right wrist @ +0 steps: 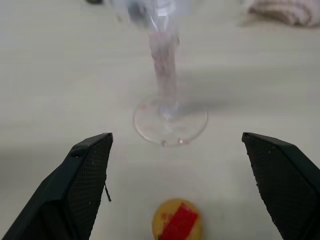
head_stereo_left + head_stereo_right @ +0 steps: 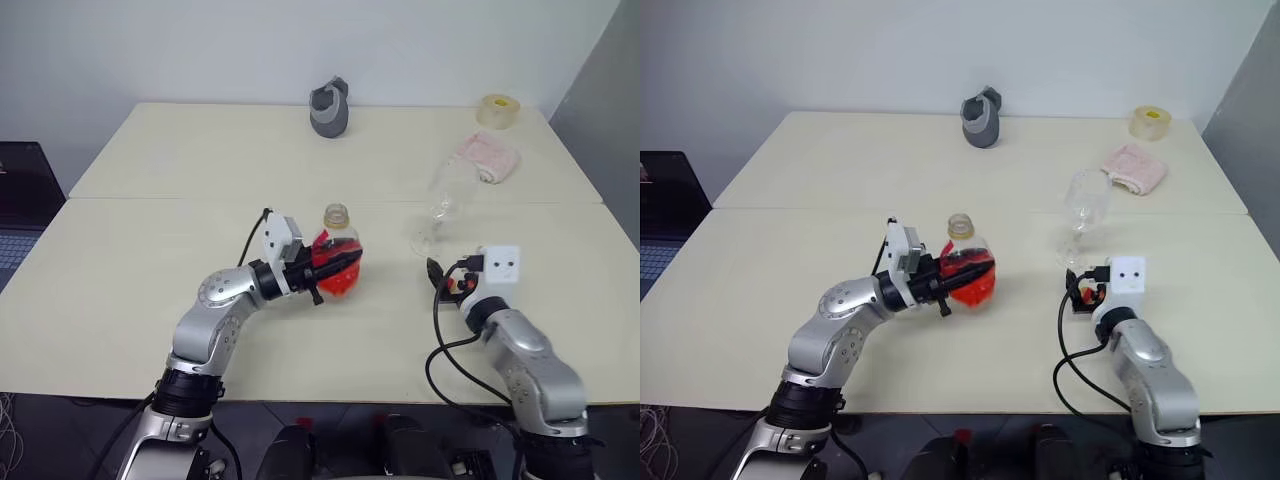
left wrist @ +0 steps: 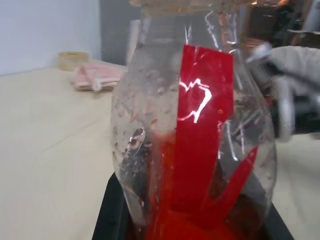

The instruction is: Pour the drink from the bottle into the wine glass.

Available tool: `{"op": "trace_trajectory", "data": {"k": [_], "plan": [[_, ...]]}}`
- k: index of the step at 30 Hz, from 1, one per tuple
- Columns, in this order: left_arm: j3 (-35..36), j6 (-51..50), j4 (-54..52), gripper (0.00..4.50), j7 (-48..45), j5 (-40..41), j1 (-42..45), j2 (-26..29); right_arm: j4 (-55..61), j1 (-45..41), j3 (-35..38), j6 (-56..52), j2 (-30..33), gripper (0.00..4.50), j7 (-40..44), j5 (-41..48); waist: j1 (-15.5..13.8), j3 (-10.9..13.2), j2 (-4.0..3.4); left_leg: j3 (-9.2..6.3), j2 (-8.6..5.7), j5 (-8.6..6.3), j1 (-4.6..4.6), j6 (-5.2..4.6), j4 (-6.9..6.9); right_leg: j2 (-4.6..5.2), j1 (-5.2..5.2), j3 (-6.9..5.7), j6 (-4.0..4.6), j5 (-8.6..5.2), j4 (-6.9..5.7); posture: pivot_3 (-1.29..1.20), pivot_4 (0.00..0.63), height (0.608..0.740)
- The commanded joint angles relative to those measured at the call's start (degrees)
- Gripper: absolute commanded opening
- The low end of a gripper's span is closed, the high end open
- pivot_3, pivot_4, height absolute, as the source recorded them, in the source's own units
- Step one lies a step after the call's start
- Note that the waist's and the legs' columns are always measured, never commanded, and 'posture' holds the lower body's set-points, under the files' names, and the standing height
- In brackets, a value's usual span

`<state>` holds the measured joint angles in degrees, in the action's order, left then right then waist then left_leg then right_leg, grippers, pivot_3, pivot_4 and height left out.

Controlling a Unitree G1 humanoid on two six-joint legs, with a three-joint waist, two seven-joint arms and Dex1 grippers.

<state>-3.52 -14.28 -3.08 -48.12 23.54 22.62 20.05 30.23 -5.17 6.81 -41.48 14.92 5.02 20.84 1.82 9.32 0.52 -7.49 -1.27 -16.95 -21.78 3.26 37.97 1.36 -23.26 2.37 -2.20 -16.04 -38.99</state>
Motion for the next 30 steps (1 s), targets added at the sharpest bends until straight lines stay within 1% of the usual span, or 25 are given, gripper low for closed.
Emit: {"op": "trace_trajectory", "data": {"k": [1,2,5,7,8,10,13,17,23,29,30], "plan": [[3.45,5.19,3.02,0.96,3.97,-2.92,2.65,-0.02,9.19,0.32,1.69,-5.34,4.32,4.49,6.03,7.06,0.02,0.0,0.0,-0.01,0.01,0.0,0.0,-0.01,0.0,-0.01,0.0,-0.01,0.0,0.0,0.01,0.0,0.15,0.74],[4.2,6.25,4.62,0.96,5.73,-3.97,3.39,-0.22,11.25,0.98,1.66,-6.61,6.83,4.49,8.92,9.25,0.02,0.0,0.0,-0.02,0.01,-0.01,0.0,-0.02,-0.01,-0.01,0.0,-0.01,0.0,0.0,0.01,0.0,0.15,0.74],[6.65,10.16,11.49,0.96,12.23,-7.94,6.19,-0.39,16.02,3.01,0.51,-7.48,16.13,4.49,22.08,17.11,-0.06,0.01,0.04,0.01,-0.03,-0.04,-0.02,-0.07,0.01,0.01,0.03,-0.05,0.0,0.0,0.03,0.0,0.15,0.74],[7.97,12.13,15.66,0.96,15.28,-9.59,8.09,-0.49,15.88,2.62,-0.64,-5.4,19.47,4.49,27.4,18.33,0.0,0.02,0.06,0.03,-0.03,-0.04,0.0,-0.08,0.03,0.0,0.05,-0.05,0.0,0.0,0.03,0.0,0.15,0.74],[8.83,13.02,17.95,0.96,16.92,-10.11,9.33,-0.62,14.92,1.73,-1.07,-4.29,19.95,4.49,28.74,18.61,0.03,0.02,0.12,0.06,-0.03,-0.04,0.02,-0.08,0.03,0.0,0.06,-0.05,0.0,0.0,0.02,0.0,0.15,0.74],[10.41,15.81,23.56,0.96,21.17,-12.12,12.3,-0.28,10.86,-2.77,-2.31,-2.07,18.76,4.49,29.91,18.36,0.19,0.04,0.18,0.07,-0.01,-0.04,0.03,-0.08,0.04,-0.04,0.07,-0.08,0.0,0.0,0.01,0.0,0.15,0.74],[12.17,19.35,31.42,0.96,26.69,-14.32,15.63,0.3,3.94,-11.13,-5.81,1.78,16.67,4.49,31.23,14.96,0.24,0.05,0.22,0.11,-0.01,-0.04,0.08,-0.08,0.08,-0.05,0.07,-0.04,0.0,0.01,-0.03,0.0,0.15,0.74],[13.08,22.39,36.15,0.96,29.07,-14.83,17.24,-0.04,-0.59,-17.89,-8.86,3.63,12.49,4.49,29.96,13.36,0.07,0.04,0.23,0.07,-0.02,0.07,-0.04,0.12,0.04,0.0,-0.05,-0.08,0.01,0.01,0.02,0.0,0.15,0.74],[13.53,27.79,43.88,0.96,31.93,-16.13,18.47,-0.4,-0.96,-19.54,-10.82,3.77,8.29,4.49,28.74,13.34,-0.17,0.02,0.29,-0.1,-0.09,0.09,-0.17,0.16,0.12,0.27,-0.12,-0.07,-0.01,0.02,0.01,0.0,0.15,0.74],[13.68,30.95,47.74,0.96,32.58,-16.15,19.27,-1.0,-0.24,-19.35,-10.93,3.09,7.53,4.49,28.45,13.7,-0.04,0.01,0.3,-0.12,-0.15,0.08,-0.15,0.15,0.1,0.23,-0.12,-0.07,-0.04,0.04,0.0,0.0,0.15,0.74],[13.71,31.6,48.26,1.3,32.22,-15.97,19.16,-1.13,-0.33,-19.35,-10.86,3.09,7.57,4.5,28.45,13.64,-0.01,0.01,0.3,-0.11,-0.14,0.08,-0.14,0.15,0.1,0.23,-0.12,-0.07,-0.04,0.04,0.0,0.0,0.15,0.74]]}}
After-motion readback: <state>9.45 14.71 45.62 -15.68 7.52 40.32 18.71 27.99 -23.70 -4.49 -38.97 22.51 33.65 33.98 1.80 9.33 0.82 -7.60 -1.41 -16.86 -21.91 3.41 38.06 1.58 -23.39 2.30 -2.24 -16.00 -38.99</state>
